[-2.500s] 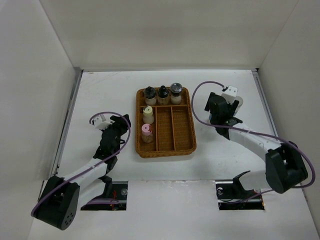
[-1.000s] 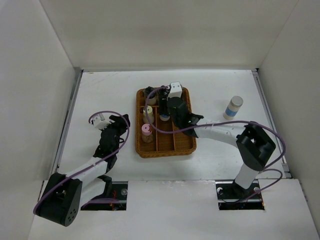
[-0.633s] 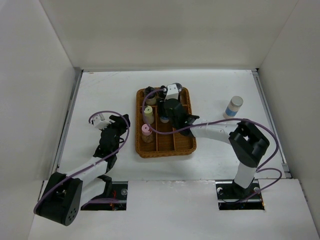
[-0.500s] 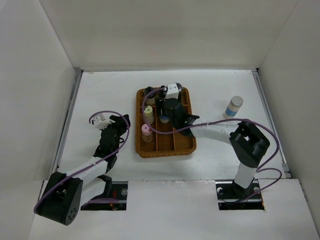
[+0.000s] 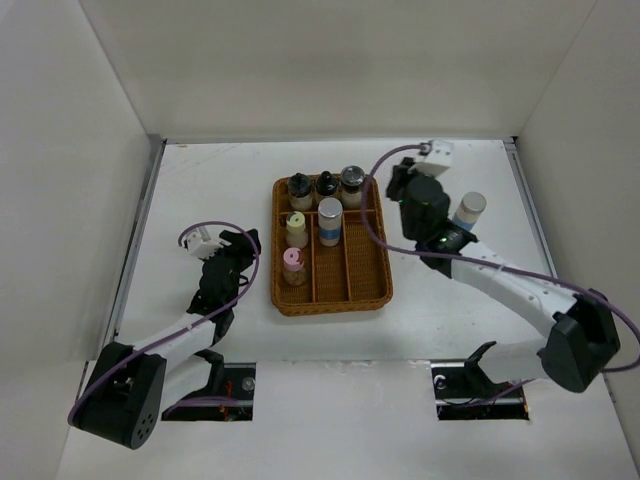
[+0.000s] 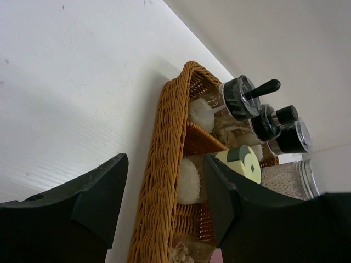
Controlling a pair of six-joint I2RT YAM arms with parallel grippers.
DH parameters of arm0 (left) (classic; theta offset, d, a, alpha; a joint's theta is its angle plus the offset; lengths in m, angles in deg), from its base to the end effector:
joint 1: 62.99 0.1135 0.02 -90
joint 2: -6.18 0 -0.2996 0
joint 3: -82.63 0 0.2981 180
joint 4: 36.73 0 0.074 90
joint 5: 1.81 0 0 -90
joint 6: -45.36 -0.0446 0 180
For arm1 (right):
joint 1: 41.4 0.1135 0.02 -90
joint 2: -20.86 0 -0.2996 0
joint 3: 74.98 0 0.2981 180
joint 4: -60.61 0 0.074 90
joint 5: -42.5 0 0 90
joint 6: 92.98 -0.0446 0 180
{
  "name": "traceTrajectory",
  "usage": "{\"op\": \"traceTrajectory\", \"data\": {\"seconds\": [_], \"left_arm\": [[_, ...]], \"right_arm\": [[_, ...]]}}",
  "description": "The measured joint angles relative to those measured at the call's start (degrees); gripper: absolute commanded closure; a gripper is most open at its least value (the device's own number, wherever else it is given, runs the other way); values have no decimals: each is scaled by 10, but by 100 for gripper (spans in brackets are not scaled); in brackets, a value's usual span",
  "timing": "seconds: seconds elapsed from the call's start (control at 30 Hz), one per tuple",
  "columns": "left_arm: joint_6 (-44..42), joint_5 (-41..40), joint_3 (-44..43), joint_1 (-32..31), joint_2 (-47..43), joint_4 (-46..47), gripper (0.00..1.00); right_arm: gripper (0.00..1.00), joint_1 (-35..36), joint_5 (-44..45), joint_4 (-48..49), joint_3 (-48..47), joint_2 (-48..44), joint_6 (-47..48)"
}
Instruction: Organize the condiment bottles
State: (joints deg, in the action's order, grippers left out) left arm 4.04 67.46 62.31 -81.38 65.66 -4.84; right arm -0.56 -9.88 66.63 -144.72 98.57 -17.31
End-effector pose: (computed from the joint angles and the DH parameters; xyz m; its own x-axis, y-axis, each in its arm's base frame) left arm 0.2078 -0.0525 0.1687 -0.0507 -0.7234 -0.6886 -0.1154 0.6891 -0.7154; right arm 0.2907 0.2153 0.3612 -0.0389 0.2255 -0.9735 -0.0483 0.9726 0.2272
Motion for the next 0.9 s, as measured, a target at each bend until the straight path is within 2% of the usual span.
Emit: {"op": "traceTrajectory", "data": {"seconds": [0.07, 0.2, 0.27, 0.47, 0.67, 0.9], "left_arm": [[0, -1, 1, 0, 0, 1, 46], [2, -5, 5, 1, -5, 0, 46], [2, -8, 6, 2, -9, 0, 46], [7, -12, 9, 2, -11, 1, 46], [9, -13, 9, 2, -13, 1, 45], [12, -12, 9, 3, -13, 1, 45]], "right_arm": [[70, -56, 39, -24, 10, -31, -14], [24, -139, 116, -76, 12, -48, -30], [14, -164, 143, -92, 23, -49, -31], [4, -235, 161, -130, 51, -31, -35], [4, -285, 118, -155, 55, 3, -51], [5, -308, 55, -172, 54, 50, -69]]}}
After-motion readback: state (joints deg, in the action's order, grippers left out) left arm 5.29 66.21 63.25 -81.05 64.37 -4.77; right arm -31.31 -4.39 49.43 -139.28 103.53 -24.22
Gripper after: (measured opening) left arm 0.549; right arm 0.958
